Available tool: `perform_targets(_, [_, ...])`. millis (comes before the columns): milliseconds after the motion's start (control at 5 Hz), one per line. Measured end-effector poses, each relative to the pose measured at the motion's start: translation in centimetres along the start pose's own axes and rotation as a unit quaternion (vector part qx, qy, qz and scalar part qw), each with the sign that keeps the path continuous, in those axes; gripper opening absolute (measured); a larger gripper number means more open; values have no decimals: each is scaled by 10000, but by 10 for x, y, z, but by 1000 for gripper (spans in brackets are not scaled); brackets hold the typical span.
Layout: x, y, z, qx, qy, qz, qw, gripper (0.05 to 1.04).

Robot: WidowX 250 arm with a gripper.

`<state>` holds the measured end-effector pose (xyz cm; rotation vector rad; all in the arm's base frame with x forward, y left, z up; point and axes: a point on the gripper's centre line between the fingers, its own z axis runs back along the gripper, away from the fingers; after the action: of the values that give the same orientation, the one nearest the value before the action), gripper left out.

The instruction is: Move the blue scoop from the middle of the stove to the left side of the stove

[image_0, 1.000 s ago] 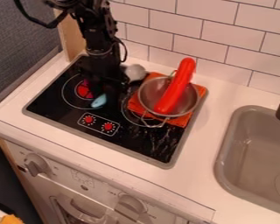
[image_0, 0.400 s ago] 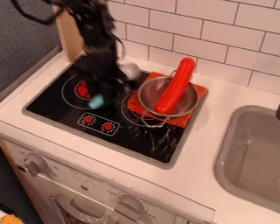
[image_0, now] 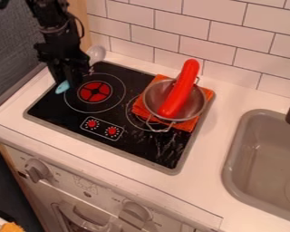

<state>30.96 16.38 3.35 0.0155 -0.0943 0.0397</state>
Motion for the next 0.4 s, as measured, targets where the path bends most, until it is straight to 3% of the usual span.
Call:
perform_targets(200, [0, 16, -11, 130, 156, -145, 9997, 335])
perform_targets(400, [2, 29, -12, 455, 298, -114, 9985, 335])
